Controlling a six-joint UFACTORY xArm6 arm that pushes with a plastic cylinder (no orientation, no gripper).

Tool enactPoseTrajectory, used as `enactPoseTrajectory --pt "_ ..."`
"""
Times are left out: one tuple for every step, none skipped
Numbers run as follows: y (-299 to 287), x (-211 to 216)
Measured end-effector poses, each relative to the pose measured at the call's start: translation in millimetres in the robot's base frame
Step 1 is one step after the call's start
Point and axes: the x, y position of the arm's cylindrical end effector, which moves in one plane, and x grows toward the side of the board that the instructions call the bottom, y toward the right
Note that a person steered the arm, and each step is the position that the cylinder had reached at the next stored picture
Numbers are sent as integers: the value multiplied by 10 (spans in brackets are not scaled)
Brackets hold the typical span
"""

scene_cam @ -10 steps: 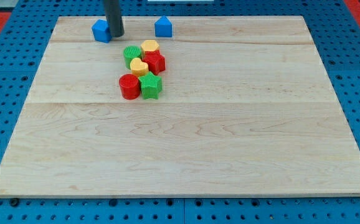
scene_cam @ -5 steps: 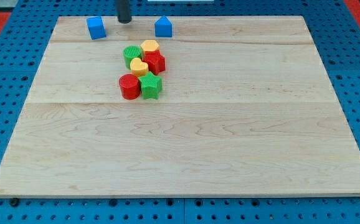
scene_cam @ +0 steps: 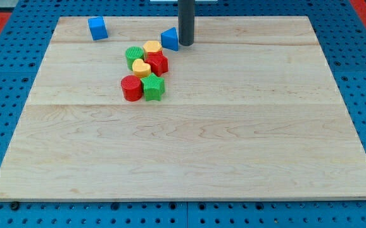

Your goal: Move the blue cube towards the top left

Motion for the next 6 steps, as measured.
enactPoseTrajectory --pt "50 -267" --pt "-144 -108" --pt "-81 211" --pt "36 144" --pt "83 -71" --pt "-40 -149"
